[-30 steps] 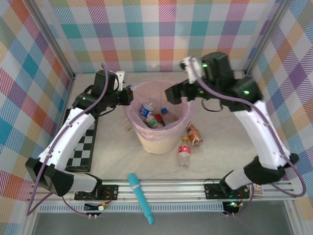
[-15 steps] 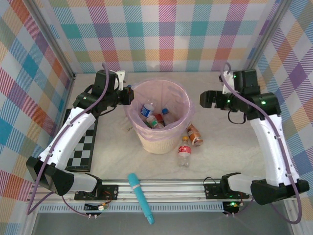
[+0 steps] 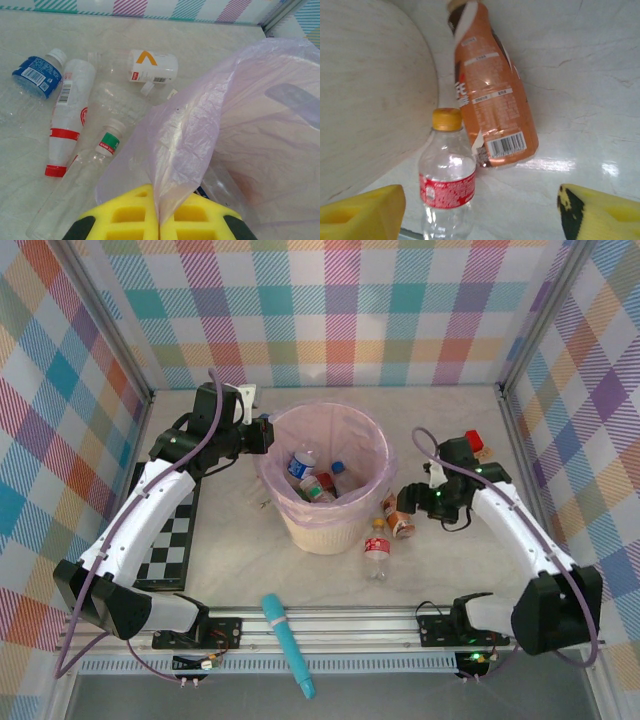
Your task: Put the plastic bottles in the bin
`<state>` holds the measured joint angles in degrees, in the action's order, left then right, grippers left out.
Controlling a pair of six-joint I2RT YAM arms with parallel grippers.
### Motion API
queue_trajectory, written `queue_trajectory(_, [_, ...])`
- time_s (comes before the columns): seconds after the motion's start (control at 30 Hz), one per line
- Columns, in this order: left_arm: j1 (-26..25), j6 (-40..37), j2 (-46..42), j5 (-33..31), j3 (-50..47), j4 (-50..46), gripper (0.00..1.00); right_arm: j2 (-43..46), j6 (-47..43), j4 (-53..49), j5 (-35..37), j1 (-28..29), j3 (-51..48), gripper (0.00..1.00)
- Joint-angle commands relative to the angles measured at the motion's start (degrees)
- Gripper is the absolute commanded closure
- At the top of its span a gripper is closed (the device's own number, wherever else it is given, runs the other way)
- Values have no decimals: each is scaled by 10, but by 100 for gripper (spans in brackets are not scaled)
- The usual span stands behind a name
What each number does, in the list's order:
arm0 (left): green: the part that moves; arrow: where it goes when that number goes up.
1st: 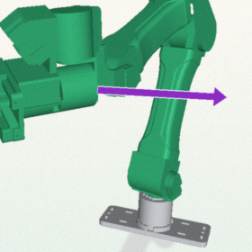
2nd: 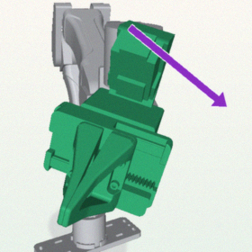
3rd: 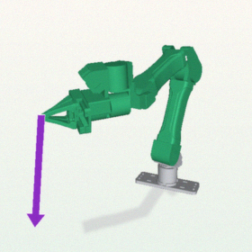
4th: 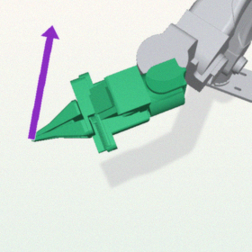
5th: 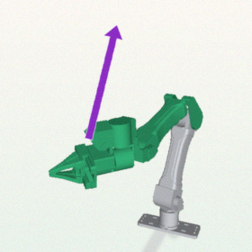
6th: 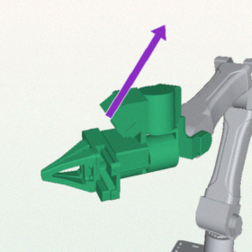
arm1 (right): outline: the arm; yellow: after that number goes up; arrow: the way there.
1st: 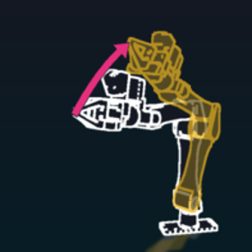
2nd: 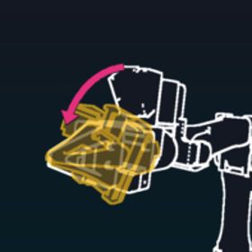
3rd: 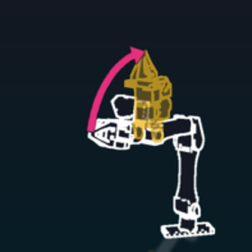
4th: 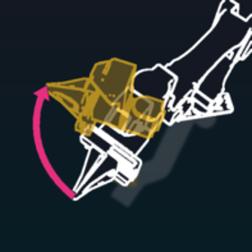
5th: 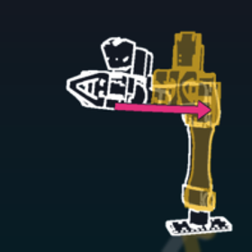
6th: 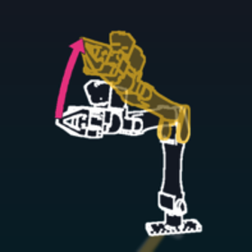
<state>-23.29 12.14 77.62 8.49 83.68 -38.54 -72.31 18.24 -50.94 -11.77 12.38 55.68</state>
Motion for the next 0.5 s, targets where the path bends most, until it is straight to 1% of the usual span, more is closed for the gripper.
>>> queue_trajectory(0.0, [-3, 20, -2, 29, -11, 33, 100, -35, 15, 73, -19, -2, -26, 25])
queue_trajectory(0.13, [-3, 20, -1, 28, -12, 32, 100, -77, 12, 108, -22, -2, -37, 24])
queue_trajectory(0.17, [-3, 20, -1, 27, -12, 32, 100, -86, 12, 115, -23, -2, -38, 22])
queue_trajectory(0.2, [-2, 20, -1, 27, -11, 32, 100, -96, 10, 119, -20, -1, -36, 18])
queue_trajectory(0.3, [-3, 20, -1, 25, -10, 32, 100, -123, 8, 131, -15, -1, -33, 12])
queue_trajectory(0.47, [-3, 19, 2, 25, -10, 31, 100, -169, 12, 158, -18, -1, -34, 15])
